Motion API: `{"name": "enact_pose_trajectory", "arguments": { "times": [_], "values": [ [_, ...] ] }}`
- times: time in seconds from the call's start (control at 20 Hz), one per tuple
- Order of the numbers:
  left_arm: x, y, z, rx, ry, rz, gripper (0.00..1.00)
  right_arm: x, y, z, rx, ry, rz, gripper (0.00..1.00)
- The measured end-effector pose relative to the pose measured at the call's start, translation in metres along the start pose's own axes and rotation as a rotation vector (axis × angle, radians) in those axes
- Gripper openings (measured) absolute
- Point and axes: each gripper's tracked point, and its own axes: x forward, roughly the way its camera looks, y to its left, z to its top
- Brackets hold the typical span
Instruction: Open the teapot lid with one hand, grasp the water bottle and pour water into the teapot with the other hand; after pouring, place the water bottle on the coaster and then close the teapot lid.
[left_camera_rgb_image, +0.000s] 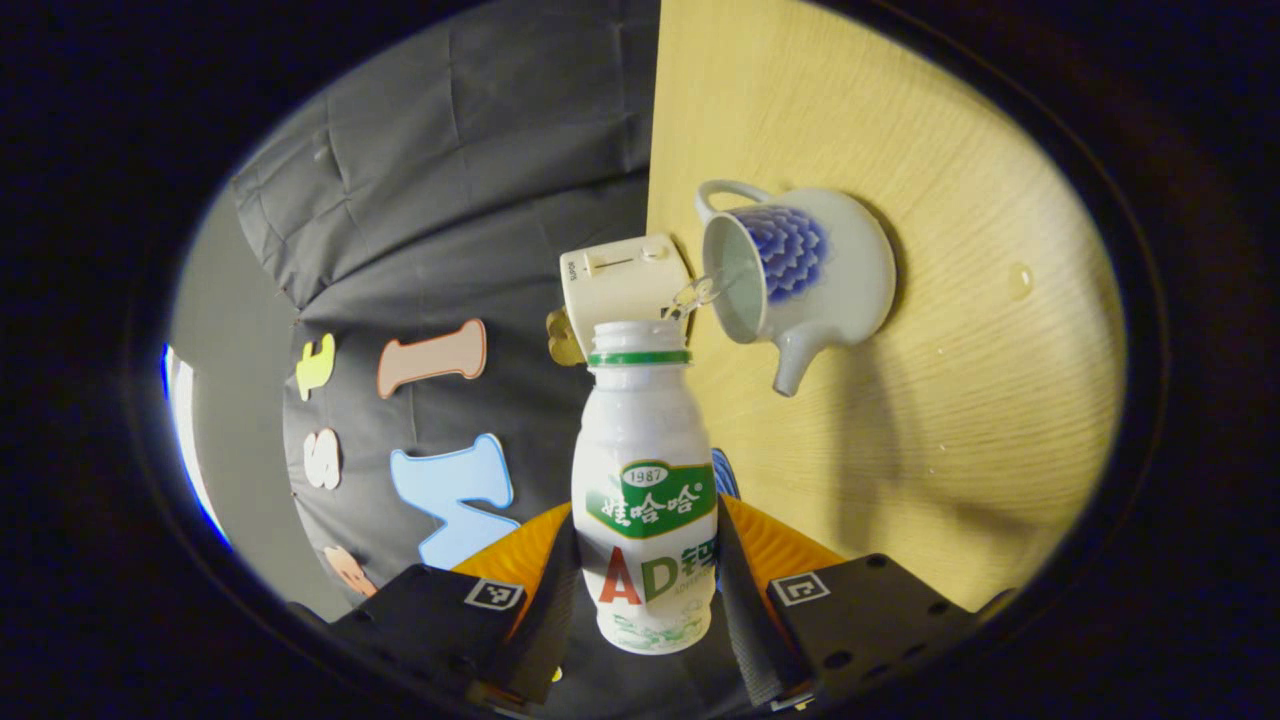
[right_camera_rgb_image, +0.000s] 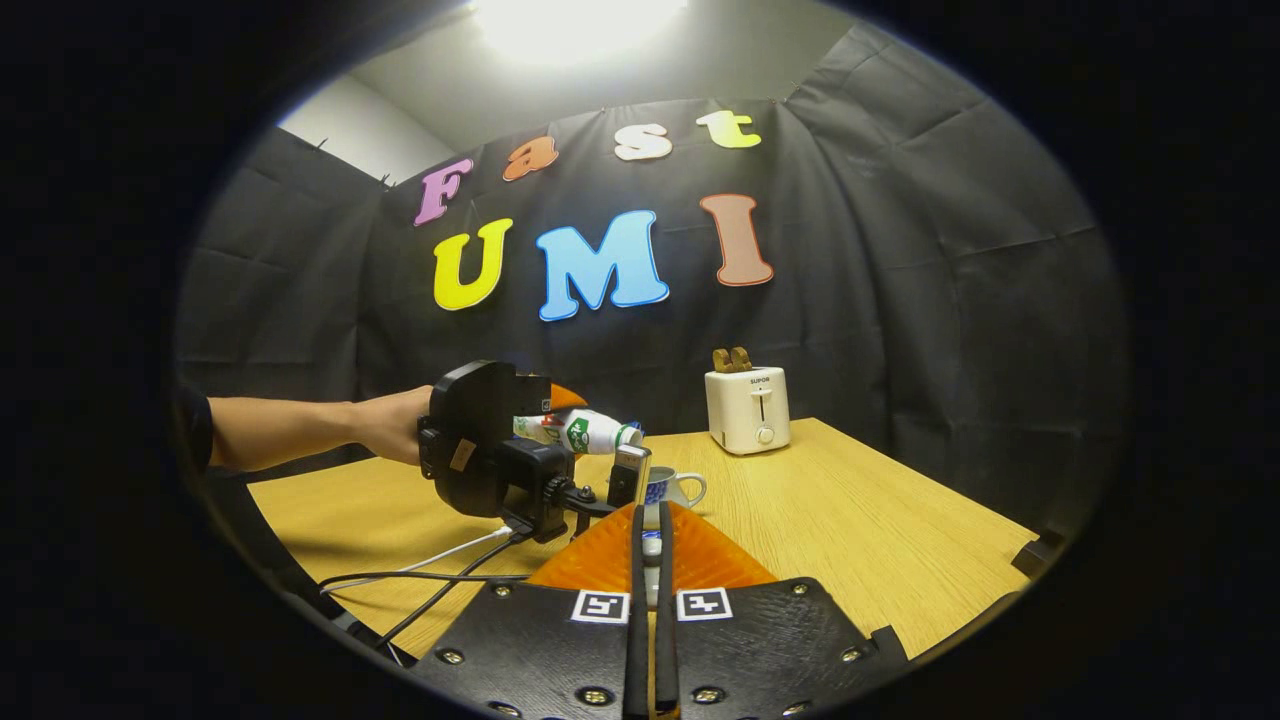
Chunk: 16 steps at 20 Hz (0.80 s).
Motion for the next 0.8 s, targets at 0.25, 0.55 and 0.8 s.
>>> {"name": "enact_pose_trajectory", "arguments": {
  "times": [0.25, 0.55, 0.8],
  "values": [
    [0.0007, 0.0019, 0.0006, 0.048, 0.001, 0.006, 0.75, -0.0005, -0.0011, 0.0015, -0.002, -0.004, -0.002, 0.03],
    [0.0004, 0.0028, -0.0003, 0.097, 0.005, -0.003, 0.80, -0.0015, -0.0015, 0.0030, -0.003, -0.010, -0.001, 0.03],
    [0.0015, 0.0062, -0.0036, 0.158, 0.007, -0.001, 0.80, -0.0025, -0.0018, 0.0045, -0.002, -0.011, -0.005, 0.03]
  ]
}}
